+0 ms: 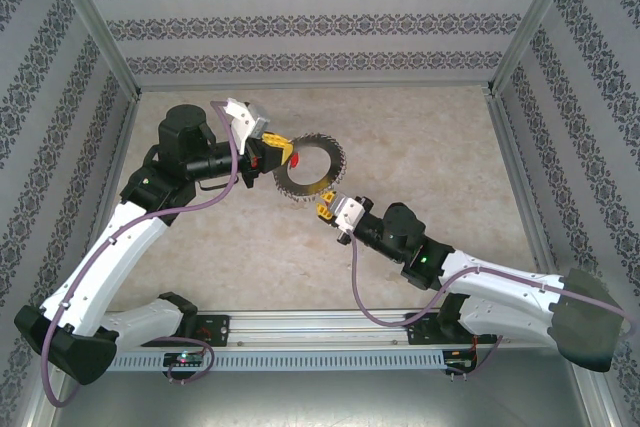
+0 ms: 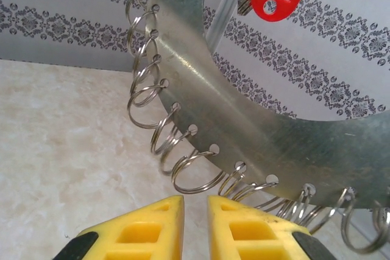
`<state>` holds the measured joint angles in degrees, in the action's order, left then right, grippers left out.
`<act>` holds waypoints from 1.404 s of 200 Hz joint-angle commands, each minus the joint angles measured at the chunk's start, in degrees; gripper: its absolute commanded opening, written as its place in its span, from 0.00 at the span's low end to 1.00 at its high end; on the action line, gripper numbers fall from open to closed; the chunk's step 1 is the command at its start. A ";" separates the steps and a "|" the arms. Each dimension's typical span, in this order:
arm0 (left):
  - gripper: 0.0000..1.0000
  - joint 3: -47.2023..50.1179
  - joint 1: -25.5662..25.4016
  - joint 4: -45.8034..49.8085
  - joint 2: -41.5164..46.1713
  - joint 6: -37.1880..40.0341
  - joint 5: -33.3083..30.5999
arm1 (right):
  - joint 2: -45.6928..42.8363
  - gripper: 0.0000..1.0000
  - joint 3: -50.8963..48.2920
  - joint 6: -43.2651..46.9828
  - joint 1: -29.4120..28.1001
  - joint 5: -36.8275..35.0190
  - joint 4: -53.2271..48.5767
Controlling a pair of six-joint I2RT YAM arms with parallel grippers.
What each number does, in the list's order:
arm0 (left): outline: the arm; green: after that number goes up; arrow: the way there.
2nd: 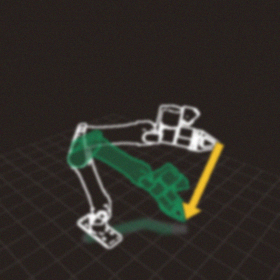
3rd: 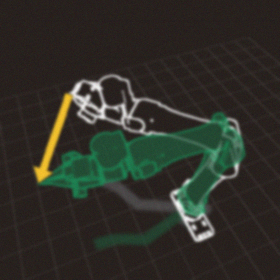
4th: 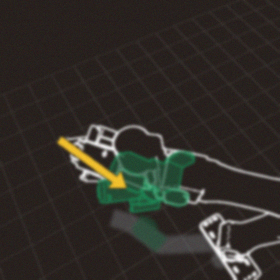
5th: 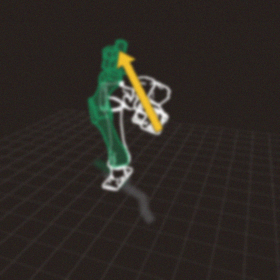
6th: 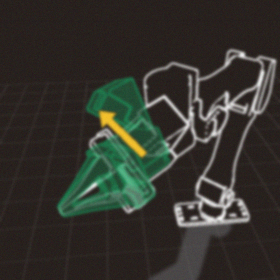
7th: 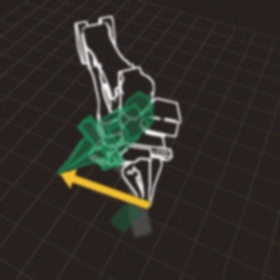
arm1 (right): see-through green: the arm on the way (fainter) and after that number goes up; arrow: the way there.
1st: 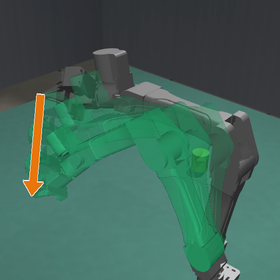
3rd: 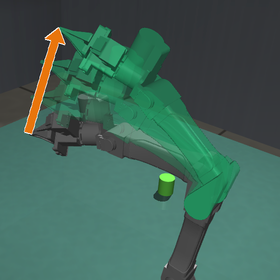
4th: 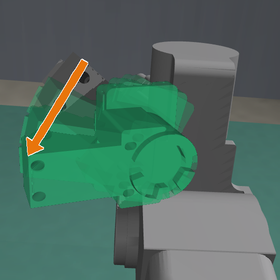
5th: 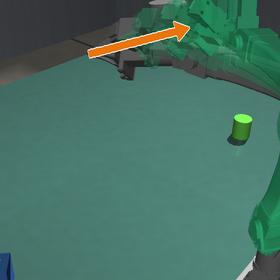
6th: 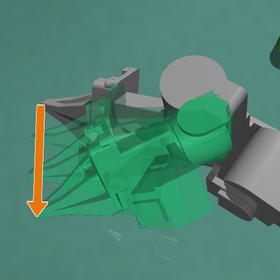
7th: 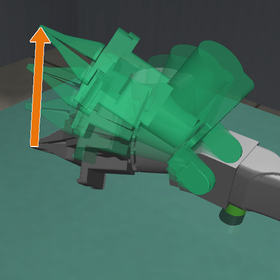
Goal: Put the keys on the keyring
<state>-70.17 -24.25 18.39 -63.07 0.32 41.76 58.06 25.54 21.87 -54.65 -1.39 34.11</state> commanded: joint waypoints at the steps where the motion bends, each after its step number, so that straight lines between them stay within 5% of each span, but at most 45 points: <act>1: 0.00 0.12 0.60 -4.24 1.43 -1.00 0.60 | 0.26 0.19 0.95 0.12 -0.63 -1.59 0.72; 259: 0.00 1.40 0.56 -7.02 2.11 -2.61 -0.33 | -2.27 0.20 -1.52 -1.01 -0.54 -3.74 0.48; 281: 0.00 -2.99 0.59 0.63 0.85 3.27 1.60 | -7.16 0.20 -4.02 -1.86 -0.39 -3.70 0.35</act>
<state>-68.86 -24.25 17.12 -62.83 -0.82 41.36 55.90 23.99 22.02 -54.65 -4.10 33.54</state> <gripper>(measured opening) 0.058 0.198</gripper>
